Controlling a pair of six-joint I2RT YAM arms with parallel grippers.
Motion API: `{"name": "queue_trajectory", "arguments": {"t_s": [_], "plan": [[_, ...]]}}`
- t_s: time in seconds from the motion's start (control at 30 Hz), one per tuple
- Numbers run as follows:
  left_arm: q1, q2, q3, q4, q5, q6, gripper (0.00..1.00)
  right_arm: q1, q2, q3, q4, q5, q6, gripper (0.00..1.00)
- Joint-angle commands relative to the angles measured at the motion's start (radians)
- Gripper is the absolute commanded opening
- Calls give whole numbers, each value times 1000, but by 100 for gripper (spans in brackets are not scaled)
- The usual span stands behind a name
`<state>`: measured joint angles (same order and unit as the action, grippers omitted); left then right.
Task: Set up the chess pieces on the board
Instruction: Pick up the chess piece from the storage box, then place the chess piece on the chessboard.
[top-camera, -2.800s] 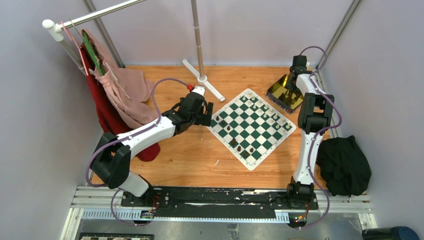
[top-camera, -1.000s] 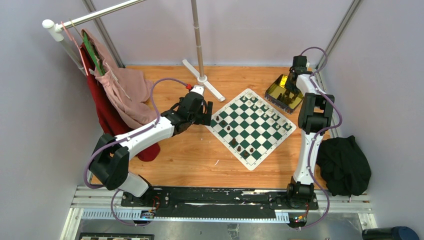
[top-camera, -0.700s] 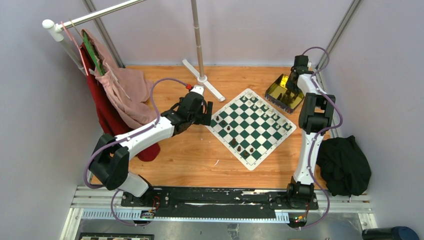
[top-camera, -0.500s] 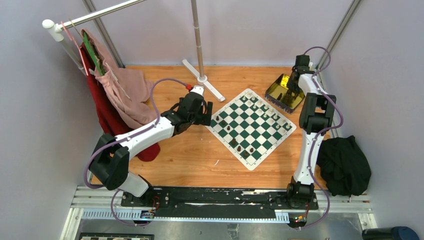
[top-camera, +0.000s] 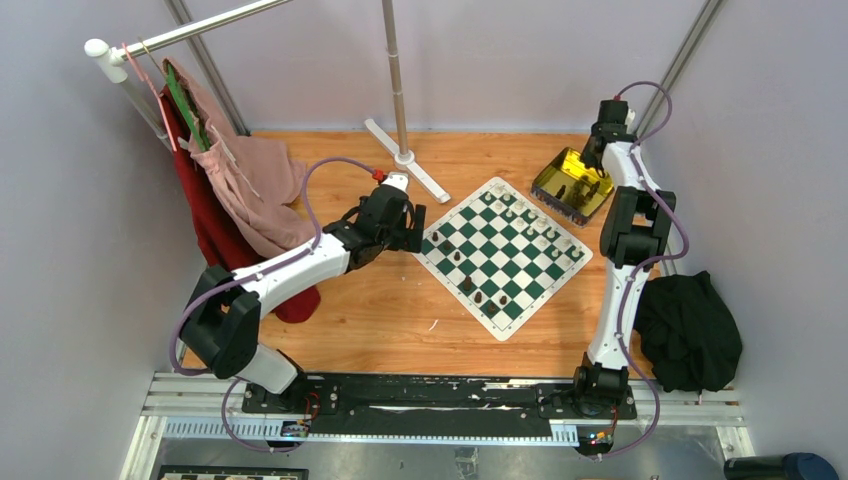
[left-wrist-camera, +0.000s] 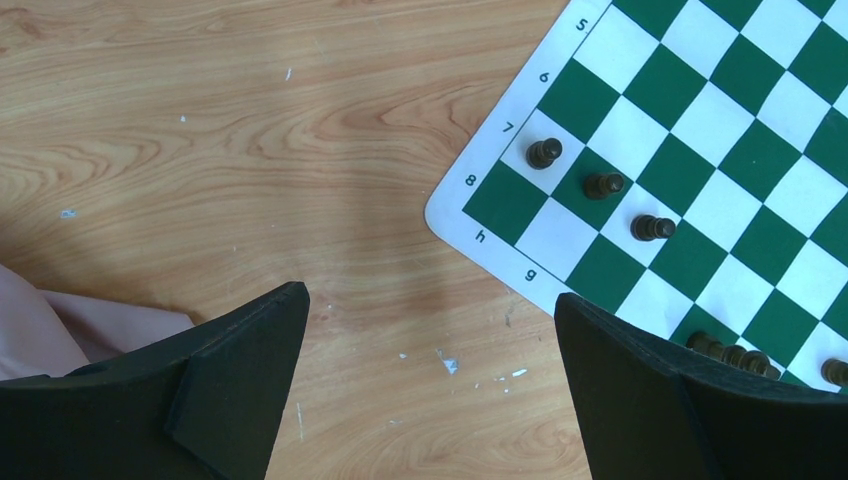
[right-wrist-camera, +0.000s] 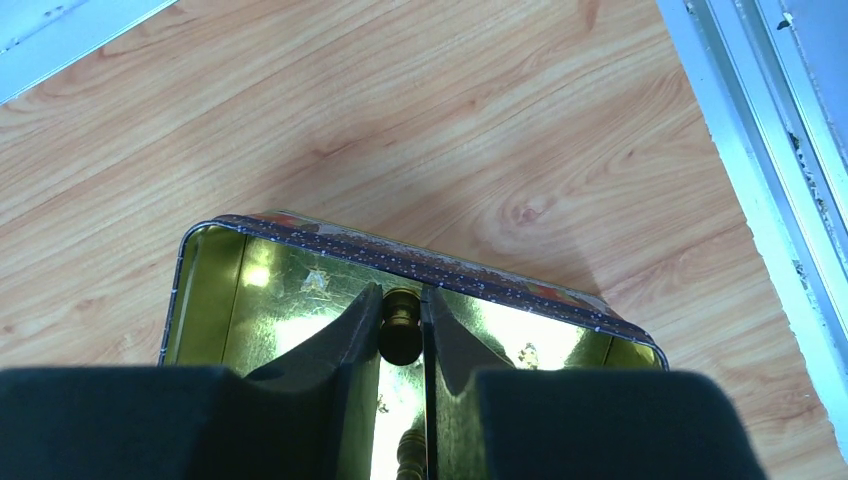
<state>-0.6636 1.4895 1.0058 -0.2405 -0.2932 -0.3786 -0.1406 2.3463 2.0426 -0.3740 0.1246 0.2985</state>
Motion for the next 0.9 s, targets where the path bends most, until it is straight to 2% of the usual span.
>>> {"name": "queue_trajectory", "arguments": {"t_s": [0.0, 0.4, 0.73, 0.87], "plan": [[-3, -4, 8, 4, -11, -8, 100, -20, 26, 31, -9, -2, 10, 0], [-4, -160, -102, 5, -27, -40, 100, 50, -114, -79, -12, -1, -13, 0], [-7, -373, -192, -64, -37, -59, 100, 136, -381, -323, 0, 53, -41, 0], [-19, -438, -210, -101, -57, -52, 100, 216, -512, -441, -31, 75, -46, 0]]}}
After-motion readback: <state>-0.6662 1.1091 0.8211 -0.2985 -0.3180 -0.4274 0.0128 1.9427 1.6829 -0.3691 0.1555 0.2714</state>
